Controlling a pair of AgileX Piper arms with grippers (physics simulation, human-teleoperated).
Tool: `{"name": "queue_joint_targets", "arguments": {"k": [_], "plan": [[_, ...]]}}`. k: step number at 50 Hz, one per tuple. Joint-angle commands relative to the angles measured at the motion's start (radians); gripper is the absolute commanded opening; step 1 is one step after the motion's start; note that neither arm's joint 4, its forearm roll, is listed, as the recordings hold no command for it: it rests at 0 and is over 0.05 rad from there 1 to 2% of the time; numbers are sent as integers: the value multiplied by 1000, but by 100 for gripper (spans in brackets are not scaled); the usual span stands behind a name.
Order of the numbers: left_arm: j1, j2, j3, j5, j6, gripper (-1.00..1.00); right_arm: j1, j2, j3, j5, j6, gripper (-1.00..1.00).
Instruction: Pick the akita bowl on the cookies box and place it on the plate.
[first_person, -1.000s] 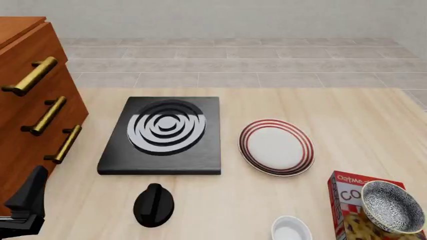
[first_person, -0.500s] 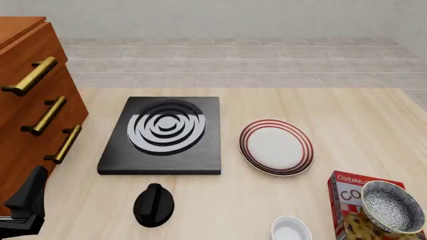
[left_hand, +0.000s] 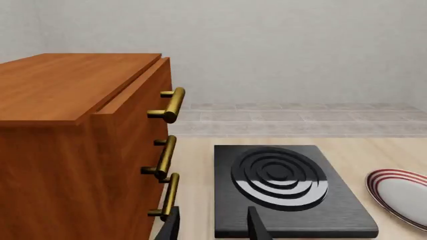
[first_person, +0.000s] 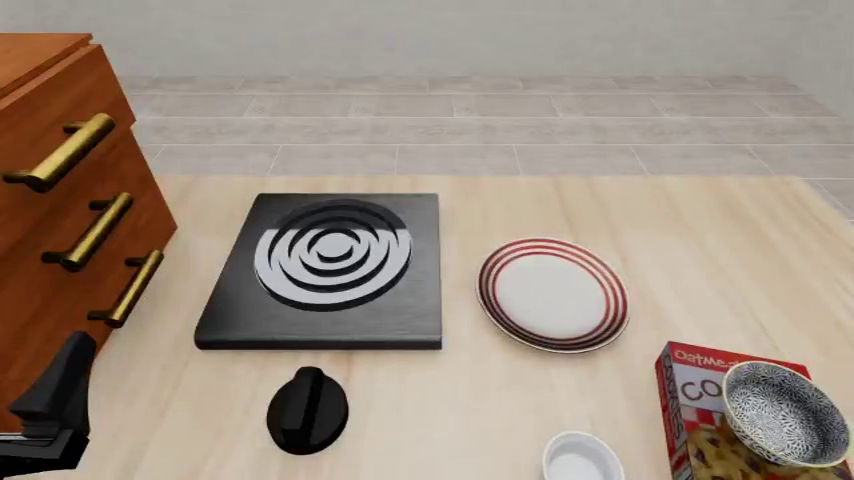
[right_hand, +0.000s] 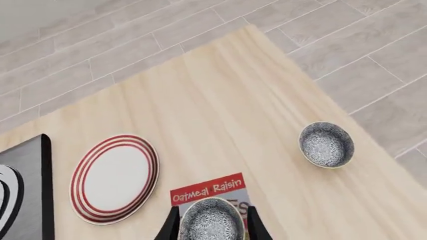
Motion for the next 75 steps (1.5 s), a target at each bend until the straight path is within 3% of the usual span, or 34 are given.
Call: {"name": "queue_joint_targets", "arguments": {"k": [1, 26, 75], "plan": [[0, 0, 0, 0, 0, 100, -37, -6, 62, -31, 8, 100], [0, 0, 0, 0, 0, 100, -91, -9, 149, -78, 10, 100], [0, 0, 0, 0, 0, 100, -99, 38, 350, -239, 32, 100]]}}
